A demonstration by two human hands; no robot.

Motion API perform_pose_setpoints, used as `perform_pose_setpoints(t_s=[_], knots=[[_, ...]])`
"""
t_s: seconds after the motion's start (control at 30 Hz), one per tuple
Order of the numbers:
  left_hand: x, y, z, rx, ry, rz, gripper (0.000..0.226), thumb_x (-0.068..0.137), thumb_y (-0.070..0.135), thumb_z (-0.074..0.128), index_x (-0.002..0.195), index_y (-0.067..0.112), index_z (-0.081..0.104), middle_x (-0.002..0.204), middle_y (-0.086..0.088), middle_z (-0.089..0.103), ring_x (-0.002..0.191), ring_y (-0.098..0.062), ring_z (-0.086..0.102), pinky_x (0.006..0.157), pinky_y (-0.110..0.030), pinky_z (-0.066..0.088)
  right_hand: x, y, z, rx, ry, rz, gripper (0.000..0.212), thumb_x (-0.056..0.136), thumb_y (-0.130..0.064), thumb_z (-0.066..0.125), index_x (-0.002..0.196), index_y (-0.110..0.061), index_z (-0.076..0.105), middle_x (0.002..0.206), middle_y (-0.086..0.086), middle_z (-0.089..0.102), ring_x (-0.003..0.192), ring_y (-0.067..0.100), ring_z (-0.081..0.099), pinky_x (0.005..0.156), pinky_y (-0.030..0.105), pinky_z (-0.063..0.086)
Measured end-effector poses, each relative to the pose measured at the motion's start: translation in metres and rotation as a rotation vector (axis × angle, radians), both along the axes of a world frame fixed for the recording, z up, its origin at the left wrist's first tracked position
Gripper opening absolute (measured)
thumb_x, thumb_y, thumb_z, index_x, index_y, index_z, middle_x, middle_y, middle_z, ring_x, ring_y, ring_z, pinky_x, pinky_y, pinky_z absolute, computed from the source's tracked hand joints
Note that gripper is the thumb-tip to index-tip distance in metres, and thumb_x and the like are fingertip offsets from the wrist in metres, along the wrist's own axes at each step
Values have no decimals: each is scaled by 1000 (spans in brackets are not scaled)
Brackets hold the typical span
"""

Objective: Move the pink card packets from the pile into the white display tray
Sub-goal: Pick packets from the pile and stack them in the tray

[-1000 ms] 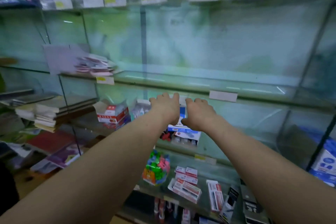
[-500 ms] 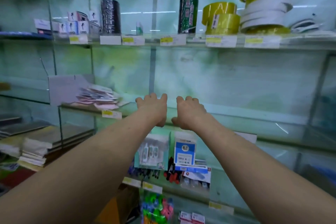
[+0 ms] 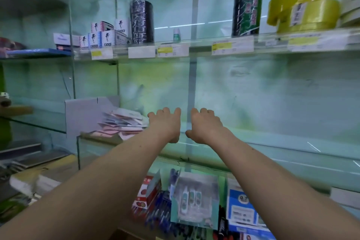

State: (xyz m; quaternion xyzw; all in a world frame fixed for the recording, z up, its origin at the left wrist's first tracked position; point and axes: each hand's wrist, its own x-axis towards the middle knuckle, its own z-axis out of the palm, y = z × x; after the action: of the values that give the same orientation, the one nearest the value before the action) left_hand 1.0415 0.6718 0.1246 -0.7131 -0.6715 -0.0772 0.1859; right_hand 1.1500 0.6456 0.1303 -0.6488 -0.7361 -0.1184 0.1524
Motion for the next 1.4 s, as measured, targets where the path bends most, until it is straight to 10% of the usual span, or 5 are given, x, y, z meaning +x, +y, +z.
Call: perform_pose_setpoints(t_s=[1.4], knots=[[-247,201,17,-147,-190,-415,98,79,41,67,151,24,2,139,-15,37,125,-33,43,100,-43,42,-242,211,-30,-65,45,72,37,87,-28,58,120,-15,50,117,12,55,107,32,52,86,38,46]])
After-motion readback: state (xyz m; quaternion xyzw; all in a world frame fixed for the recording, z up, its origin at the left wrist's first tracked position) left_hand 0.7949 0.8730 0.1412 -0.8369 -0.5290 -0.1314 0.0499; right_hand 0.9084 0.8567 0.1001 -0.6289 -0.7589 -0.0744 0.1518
